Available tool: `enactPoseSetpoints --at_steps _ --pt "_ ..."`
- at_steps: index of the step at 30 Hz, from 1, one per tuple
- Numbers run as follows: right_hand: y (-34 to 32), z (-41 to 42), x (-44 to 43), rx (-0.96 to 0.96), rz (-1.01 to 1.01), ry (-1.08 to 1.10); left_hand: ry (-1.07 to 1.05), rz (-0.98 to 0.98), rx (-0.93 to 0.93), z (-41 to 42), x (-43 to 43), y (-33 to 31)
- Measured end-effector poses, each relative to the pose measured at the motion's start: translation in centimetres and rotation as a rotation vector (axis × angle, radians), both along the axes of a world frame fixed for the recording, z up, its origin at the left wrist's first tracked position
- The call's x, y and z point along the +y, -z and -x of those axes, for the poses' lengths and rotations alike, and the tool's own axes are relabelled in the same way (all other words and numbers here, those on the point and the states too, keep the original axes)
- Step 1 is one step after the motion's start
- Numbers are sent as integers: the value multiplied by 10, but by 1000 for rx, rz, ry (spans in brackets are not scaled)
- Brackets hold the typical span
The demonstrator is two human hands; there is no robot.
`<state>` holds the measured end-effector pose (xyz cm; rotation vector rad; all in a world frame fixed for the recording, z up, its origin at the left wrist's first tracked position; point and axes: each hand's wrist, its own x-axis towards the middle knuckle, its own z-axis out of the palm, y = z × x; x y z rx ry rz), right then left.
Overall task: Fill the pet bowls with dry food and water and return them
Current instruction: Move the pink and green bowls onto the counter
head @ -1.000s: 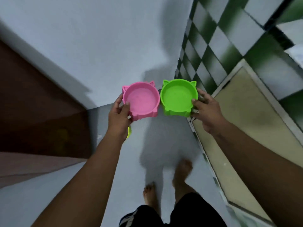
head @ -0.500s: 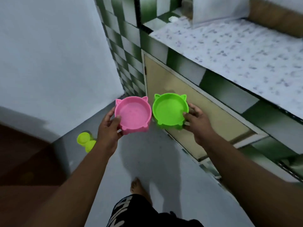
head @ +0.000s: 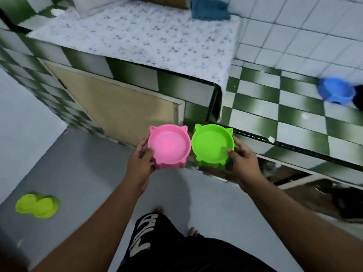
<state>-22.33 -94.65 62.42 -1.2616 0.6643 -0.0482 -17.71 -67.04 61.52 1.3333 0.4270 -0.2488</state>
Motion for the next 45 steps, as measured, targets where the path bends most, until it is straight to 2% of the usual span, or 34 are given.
enactPoseSetpoints --at_steps 5,9,18,23,27,30,37,40,45 --pt "-5 52 -80 -7 71 259 248 1 -48 -9 -101 7" --pt "-13 68 -141 4 93 425 380 -9 -12 -31 -183 -1" --pt "-24 48 -270 14 140 714 590 29 13 -92 -353 -15" --pt "-24 32 -334 53 127 792 646 -36 88 -128 -428 -14" --pt "-21 26 -384 99 153 819 638 -104 132 -145 -484 -11" --pt "-18 21 -430 118 179 796 639 -74 166 -150 -523 -3" --pt "18 17 -556 183 271 709 479 -134 117 -138 -616 25" --pt "30 18 -605 237 247 599 406 -193 116 -125 -650 34" --pt "45 16 -666 298 349 466 312 -289 147 -111 -693 44"
